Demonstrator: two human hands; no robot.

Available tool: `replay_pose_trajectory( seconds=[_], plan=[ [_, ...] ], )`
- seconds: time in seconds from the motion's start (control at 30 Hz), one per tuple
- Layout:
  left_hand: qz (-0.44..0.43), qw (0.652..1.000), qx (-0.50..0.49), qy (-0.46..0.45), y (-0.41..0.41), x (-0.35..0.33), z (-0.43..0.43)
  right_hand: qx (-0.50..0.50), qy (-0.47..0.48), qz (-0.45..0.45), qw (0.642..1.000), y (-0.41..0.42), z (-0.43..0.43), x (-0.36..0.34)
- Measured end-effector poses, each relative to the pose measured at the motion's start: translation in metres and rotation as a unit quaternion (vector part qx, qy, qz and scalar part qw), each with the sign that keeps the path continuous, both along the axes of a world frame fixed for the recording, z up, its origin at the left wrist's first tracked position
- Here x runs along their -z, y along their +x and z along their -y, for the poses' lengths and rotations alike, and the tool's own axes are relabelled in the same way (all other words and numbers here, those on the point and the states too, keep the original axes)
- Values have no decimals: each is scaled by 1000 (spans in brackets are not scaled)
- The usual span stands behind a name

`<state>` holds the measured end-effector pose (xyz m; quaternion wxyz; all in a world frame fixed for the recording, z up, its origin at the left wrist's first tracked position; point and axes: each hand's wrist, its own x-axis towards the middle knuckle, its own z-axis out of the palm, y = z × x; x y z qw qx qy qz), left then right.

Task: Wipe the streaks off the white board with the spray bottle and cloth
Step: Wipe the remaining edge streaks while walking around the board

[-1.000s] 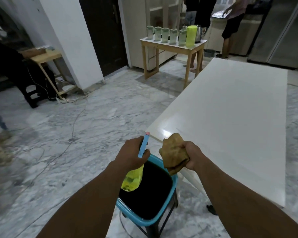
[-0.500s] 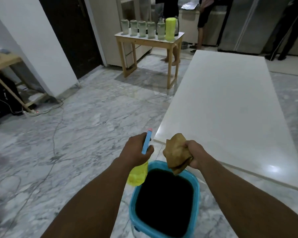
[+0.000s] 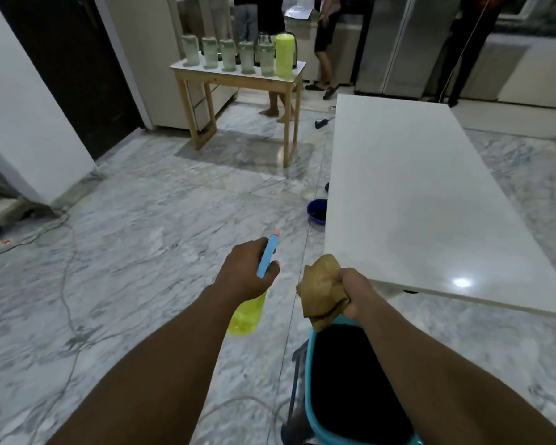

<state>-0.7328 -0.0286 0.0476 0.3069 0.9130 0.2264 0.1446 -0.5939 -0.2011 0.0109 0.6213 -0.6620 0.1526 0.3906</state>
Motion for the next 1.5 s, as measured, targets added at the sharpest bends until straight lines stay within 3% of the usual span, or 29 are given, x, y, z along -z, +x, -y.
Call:
replay_pose_trajectory(
  seconds=[0.4,0.87,1.1,1.3,1.5],
  plan=[
    [-20,997,62,-36,49,12,-74,59,-46,-4,997,36,-58,20],
    [-52,975,215,-3,257,23,-160,213,15,-27,977,176,-95,27],
    [-59,932,358,-6,371,28,-148,378,36,-21,925,212,-75,29],
    [-34,863,504,1,469,30,-120,518,19,-17,855,219,-70,36],
    [-31,809,586,-35,500,43,-83,607,-29,-40,793,193,-73,57]
  ],
)
